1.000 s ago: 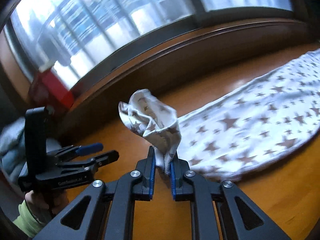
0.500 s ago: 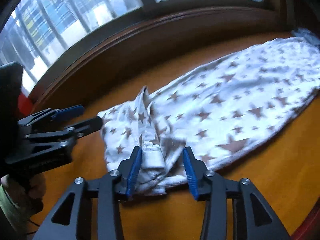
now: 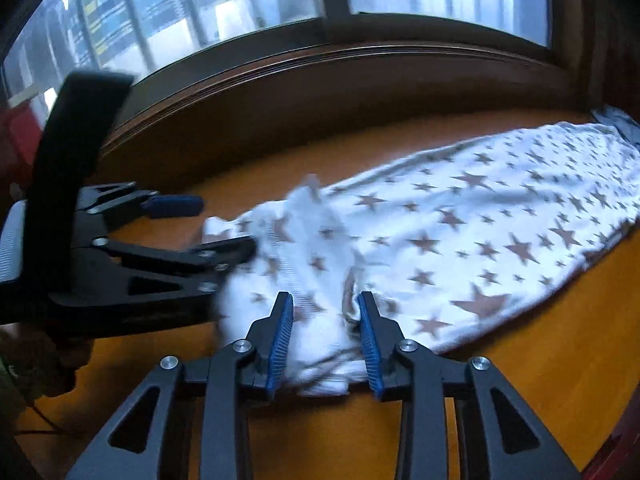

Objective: Fold clothes

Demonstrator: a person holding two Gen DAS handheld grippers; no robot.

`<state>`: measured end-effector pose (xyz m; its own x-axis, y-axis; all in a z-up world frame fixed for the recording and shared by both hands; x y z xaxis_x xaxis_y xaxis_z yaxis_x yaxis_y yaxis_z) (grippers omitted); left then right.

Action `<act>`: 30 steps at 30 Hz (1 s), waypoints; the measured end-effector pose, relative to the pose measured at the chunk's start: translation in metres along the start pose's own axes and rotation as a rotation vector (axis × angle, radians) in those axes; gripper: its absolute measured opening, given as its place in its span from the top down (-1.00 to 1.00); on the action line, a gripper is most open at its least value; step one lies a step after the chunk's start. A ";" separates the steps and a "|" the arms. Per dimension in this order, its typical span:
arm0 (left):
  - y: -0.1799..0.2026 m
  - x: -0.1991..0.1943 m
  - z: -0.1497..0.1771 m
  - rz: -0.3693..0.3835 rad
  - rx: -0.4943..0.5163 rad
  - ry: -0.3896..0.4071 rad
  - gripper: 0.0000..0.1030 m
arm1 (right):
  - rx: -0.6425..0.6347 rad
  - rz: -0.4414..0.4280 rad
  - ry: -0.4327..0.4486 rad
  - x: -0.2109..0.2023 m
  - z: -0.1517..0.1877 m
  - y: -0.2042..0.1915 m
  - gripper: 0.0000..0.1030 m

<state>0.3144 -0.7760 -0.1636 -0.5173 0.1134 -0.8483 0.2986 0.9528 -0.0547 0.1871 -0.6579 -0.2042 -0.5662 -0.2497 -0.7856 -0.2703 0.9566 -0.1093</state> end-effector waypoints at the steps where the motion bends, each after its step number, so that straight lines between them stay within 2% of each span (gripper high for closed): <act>1: 0.002 -0.002 0.005 0.017 -0.008 -0.010 -0.29 | 0.014 -0.003 -0.011 0.001 0.002 0.006 0.35; 5: 0.023 -0.017 0.030 0.094 -0.019 -0.038 -0.31 | 0.074 -0.017 -0.038 -0.014 0.023 0.025 0.35; 8: 0.040 -0.033 0.049 0.117 0.017 -0.042 -0.31 | 0.083 -0.006 -0.047 -0.025 0.035 0.033 0.35; 14: 0.047 -0.060 0.035 0.149 0.091 0.031 -0.30 | -0.055 0.061 0.086 -0.066 0.028 0.016 0.35; 15: 0.046 -0.058 0.030 0.149 0.102 0.039 -0.30 | -0.079 0.061 0.098 -0.066 0.024 0.011 0.35; 17: 0.068 -0.036 0.006 0.150 0.125 0.034 -0.30 | -0.096 0.056 0.098 -0.062 0.022 0.006 0.35; 20: 0.082 -0.011 -0.003 0.120 0.164 -0.005 -0.31 | -0.059 0.046 0.062 -0.047 0.026 0.007 0.35; 24: 0.088 -0.002 -0.006 0.123 0.174 -0.007 -0.36 | 0.000 0.049 0.010 -0.036 0.041 0.017 0.35; 28: 0.083 0.001 -0.003 0.127 0.150 -0.020 -0.52 | 0.035 0.014 0.021 -0.036 0.048 0.020 0.25; 30: 0.082 0.000 -0.001 0.116 0.145 -0.019 -0.59 | 0.022 0.000 0.024 -0.041 0.050 0.016 0.13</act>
<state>0.3375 -0.6977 -0.1675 -0.4580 0.2135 -0.8630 0.4683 0.8830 -0.0301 0.2455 -0.6251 -0.2041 -0.5847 -0.2529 -0.7708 -0.2532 0.9596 -0.1227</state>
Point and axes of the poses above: each gripper's, at about its wrist camera, not at the fingertips, and x roughly the way its jaws point, y to its right, z to its underside, the point moved 9 cm from there along x, roughly the way its jaws point, and after that the axes turned 4 degrees about -x, right-handed, at the moved point
